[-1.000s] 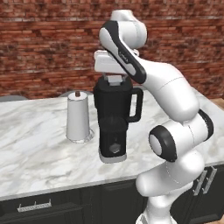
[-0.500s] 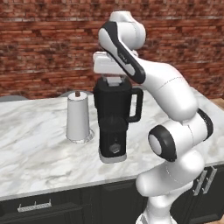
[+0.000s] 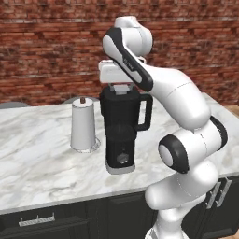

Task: Close the lid blender by securely placing the lid on top.

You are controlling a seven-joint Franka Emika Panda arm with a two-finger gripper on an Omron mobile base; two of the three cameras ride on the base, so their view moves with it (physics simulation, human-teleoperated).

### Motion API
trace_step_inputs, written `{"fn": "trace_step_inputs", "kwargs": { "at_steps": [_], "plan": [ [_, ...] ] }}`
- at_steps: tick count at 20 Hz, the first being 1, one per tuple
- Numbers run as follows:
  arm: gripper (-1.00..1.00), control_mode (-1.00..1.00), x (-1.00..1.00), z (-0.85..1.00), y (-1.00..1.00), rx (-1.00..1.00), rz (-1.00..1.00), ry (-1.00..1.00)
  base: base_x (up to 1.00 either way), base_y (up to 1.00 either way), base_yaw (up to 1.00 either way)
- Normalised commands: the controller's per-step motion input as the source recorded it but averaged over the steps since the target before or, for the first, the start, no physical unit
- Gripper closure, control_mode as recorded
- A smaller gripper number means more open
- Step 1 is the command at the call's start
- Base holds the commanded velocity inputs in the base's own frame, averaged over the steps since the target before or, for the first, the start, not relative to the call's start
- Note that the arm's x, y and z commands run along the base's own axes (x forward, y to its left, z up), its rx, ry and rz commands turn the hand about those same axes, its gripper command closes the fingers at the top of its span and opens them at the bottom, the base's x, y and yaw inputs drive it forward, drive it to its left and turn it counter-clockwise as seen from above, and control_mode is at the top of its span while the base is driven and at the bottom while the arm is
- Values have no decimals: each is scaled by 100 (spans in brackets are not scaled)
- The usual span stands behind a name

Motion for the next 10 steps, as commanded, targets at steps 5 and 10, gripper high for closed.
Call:
{"fn": "trace_step_inputs", "kwargs": {
  "at_steps": [5, 10],
  "plan": [
    [-100, -100, -18, -49, 5, 0, 3, -3, 0, 0, 0],
    [-100, -100, -3, -28, 13, 0, 3, -1, 0, 0, 0]
  ]
}}
